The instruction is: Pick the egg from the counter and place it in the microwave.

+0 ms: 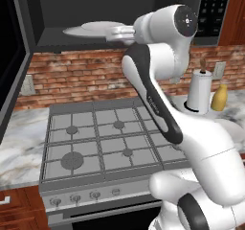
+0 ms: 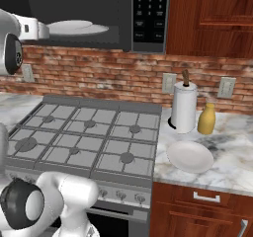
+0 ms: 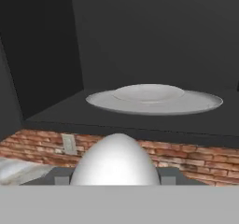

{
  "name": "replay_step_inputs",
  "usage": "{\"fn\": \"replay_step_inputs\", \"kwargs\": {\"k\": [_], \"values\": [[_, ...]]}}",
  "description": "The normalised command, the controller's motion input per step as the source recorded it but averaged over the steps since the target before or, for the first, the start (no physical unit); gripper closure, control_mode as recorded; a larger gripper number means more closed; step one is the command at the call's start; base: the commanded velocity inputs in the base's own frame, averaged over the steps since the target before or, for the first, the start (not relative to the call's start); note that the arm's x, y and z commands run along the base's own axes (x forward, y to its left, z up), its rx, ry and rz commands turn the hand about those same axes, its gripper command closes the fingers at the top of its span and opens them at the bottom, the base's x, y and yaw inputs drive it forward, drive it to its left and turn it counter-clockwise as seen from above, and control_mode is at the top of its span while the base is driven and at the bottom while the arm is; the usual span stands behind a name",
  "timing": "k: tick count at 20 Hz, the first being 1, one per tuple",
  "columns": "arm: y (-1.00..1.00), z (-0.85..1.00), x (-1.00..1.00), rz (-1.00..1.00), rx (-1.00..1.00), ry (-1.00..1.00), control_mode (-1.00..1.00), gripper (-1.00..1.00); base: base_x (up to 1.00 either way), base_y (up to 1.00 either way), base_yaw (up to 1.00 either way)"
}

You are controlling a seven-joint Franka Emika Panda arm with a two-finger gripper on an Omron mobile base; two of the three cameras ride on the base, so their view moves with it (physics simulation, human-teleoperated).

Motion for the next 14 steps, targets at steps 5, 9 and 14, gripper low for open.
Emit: {"fn": "replay_step_inputs", "kwargs": {"k": [5, 9, 14], "values": [[0.00, 0.13, 0.99, -0.02, 0.01, 0.00, -1.00, 1.00, 0.00, 0.00, 0.00], [0.27, 0.29, 0.93, -0.03, 0.00, 0.00, -1.00, 1.00, 0.00, 0.00, 0.00], [0.31, 0.32, 0.88, -0.01, 0.00, 0.00, -1.00, 1.00, 0.00, 0.00, 0.00]]}}
